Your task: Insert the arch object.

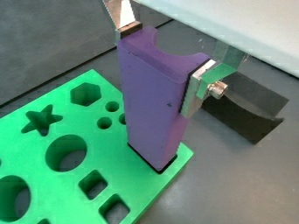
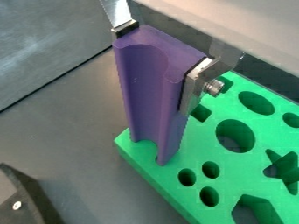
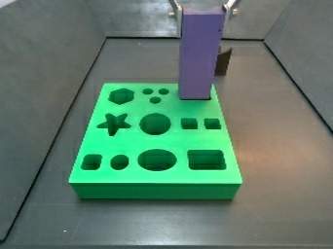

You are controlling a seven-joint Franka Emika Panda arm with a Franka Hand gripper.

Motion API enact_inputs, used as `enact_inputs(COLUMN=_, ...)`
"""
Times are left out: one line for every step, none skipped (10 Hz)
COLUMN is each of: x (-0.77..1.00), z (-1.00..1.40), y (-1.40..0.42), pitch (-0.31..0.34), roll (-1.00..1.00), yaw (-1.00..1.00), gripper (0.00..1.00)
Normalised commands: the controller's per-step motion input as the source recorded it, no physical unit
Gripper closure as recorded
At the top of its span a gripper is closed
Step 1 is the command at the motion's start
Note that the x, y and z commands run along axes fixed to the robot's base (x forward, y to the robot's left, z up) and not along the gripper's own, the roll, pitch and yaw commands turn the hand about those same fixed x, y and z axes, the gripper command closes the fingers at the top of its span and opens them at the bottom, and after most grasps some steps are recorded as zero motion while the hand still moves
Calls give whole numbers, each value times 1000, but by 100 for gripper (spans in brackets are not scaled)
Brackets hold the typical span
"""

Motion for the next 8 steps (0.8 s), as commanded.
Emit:
enact_inputs(x=123, z=-471, y=37, pitch=-84, roll=0, yaw=0, gripper=100)
enact_inputs(x=3, z=-451, y=0, pitch=-149, roll=-104, yaw=0, gripper=100)
enact_inputs(x=9, z=-411, y=-17, pitch=-124, roll=-173, yaw=0, gripper=100)
enact_inputs(x=46, z=-360, y=-80, pitch=-99, roll=-190, yaw=0, gripper=100)
enact_inputs(x=63, z=-326, y=-134, pitch=-87, roll=-177, yaw=0, gripper=100)
enact_inputs(x=34, z=-277, y=-120, pitch=-76, roll=-203, yaw=31, gripper=100)
enact_inputs(x=14, z=-306, y=-80, pitch=-71, roll=-193, yaw=54, gripper=100)
enact_inputs(x=0, z=-346, y=0, pitch=-84, roll=-156, yaw=66, gripper=100)
